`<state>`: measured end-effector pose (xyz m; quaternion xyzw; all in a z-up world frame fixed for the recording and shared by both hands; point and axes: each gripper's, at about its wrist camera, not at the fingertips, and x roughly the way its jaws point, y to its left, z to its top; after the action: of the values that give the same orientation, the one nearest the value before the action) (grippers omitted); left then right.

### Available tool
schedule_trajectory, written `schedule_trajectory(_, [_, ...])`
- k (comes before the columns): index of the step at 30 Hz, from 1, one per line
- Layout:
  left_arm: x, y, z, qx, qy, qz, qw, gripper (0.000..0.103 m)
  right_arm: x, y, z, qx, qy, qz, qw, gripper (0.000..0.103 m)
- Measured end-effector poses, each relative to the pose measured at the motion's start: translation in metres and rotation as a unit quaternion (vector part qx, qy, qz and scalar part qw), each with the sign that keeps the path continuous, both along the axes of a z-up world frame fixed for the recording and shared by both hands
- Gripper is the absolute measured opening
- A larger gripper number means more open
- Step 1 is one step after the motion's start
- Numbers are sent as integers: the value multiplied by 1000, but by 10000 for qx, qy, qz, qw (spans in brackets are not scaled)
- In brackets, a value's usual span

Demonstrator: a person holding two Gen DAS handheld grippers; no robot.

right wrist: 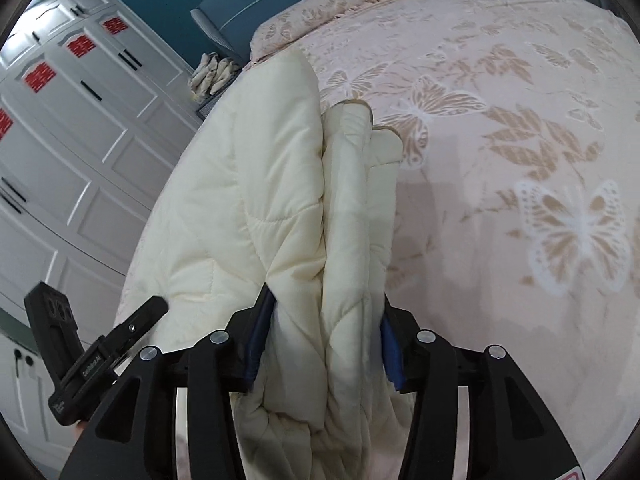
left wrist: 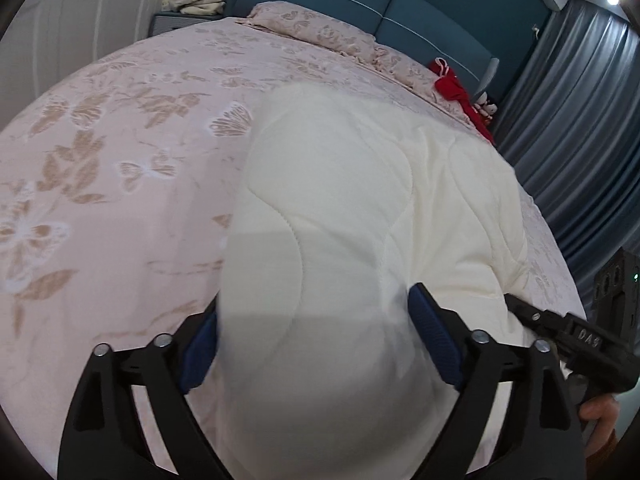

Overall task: Fold large clothes
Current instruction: 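Lower the folded bundle onto the bed with both tools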

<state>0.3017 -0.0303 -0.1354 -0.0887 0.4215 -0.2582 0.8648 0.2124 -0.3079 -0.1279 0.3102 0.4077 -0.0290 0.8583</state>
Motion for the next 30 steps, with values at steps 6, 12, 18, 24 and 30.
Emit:
schedule_trajectory(6, [-40, 24, 44, 883, -276, 299, 9953, 90, -52, 6, 58, -574, -105, -198, 9981, 50])
schedule_trajectory(12, [-72, 15, 79, 1500, -473, 590, 9858, 90, -68, 53, 103, -1460, -118, 383, 9885, 23])
schedule_trajectory(18, [-75, -17, 62, 2068, -358, 553, 9762, 89, -51, 94, 77, -2376, 470, 791, 9670, 4])
schedule_trajectory(24, [-69, -31, 31, 2298, 4, 517, 9719, 88, -37, 85, 35, -2601, 1026, 608, 9582, 0])
schedule_trajectory(30, [-68, -31, 3, 2258, 312, 468, 9725, 91, -33, 75, 2, -2092, 1312, 521, 9676, 0])
